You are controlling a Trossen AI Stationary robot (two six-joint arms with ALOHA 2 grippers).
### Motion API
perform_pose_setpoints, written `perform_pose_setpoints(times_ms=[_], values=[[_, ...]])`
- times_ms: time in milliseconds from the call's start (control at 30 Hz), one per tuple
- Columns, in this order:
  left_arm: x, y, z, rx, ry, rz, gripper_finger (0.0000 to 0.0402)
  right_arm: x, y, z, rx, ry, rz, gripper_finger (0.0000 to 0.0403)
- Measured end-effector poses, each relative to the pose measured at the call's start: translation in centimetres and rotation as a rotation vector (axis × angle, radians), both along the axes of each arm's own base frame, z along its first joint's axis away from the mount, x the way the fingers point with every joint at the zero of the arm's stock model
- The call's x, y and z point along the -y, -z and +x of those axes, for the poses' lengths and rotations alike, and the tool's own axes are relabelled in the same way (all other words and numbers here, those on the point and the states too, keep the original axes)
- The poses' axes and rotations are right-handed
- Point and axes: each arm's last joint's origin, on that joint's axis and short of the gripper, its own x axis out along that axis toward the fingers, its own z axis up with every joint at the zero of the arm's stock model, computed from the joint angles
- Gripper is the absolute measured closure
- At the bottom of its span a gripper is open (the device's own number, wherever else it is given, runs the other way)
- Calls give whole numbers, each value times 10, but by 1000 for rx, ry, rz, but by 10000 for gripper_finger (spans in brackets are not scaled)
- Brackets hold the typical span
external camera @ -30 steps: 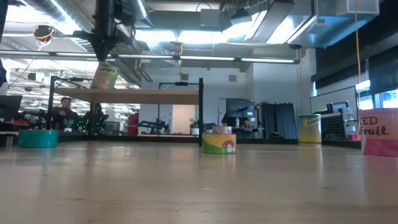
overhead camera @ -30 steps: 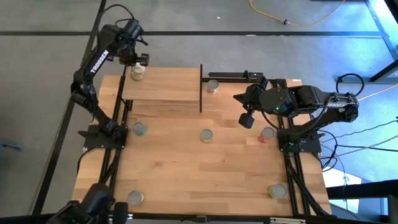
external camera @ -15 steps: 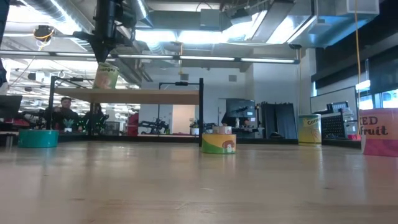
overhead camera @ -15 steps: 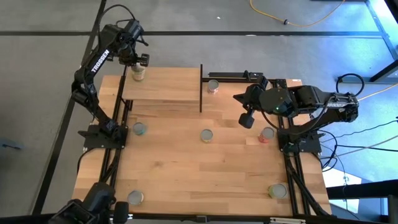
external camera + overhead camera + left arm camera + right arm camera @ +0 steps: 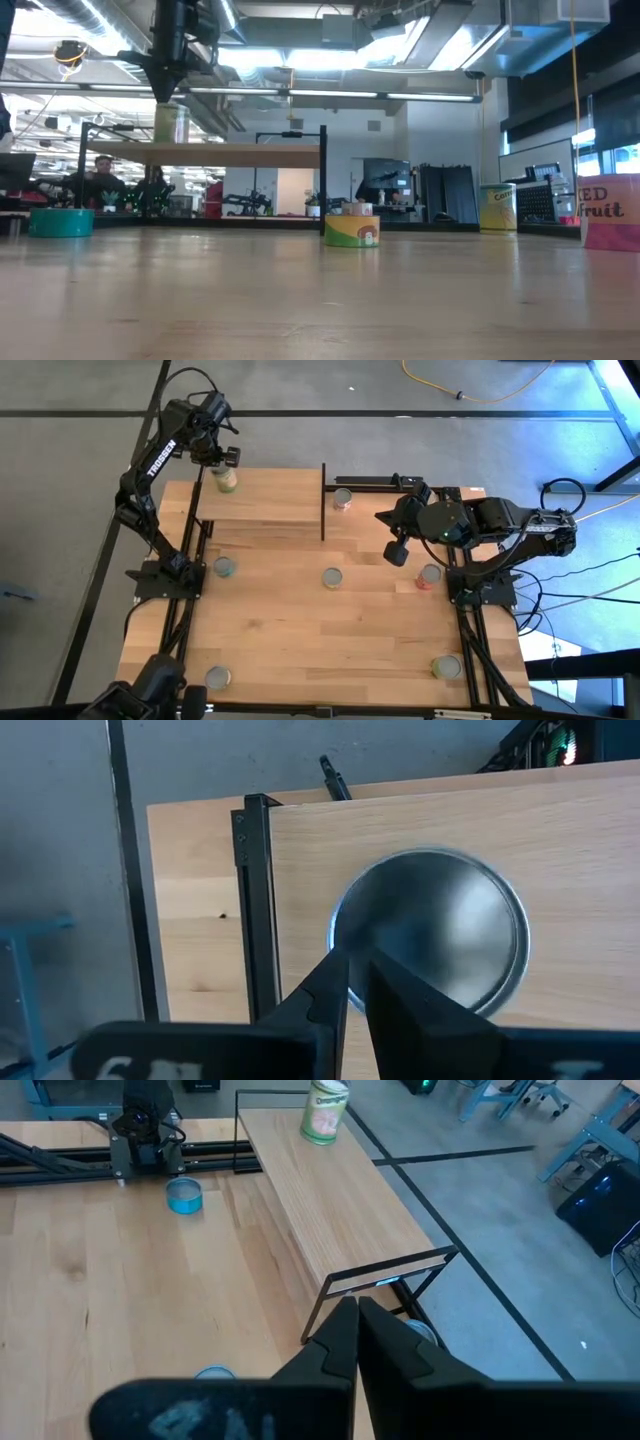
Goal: Pick and place cans onto a shelf
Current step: Put the canned oranges on the shelf
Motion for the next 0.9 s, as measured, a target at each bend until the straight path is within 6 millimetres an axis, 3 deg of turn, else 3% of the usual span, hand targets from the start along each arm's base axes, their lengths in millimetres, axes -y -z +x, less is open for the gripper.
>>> perform_pose_setpoints(times_ms=[167,333,633,900], values=[[10,-8,0,19,46,19,376,0,0,0,0,0,0,390],[36,-24,3,117,126,44,399,0,0,0,1,0,1,390],[70,-24,53,56,330,85,401,0,0,0,4,12,-4,390],[63,-5,80,-63,328,90,401,0,-1,0,13,16,-6,390]])
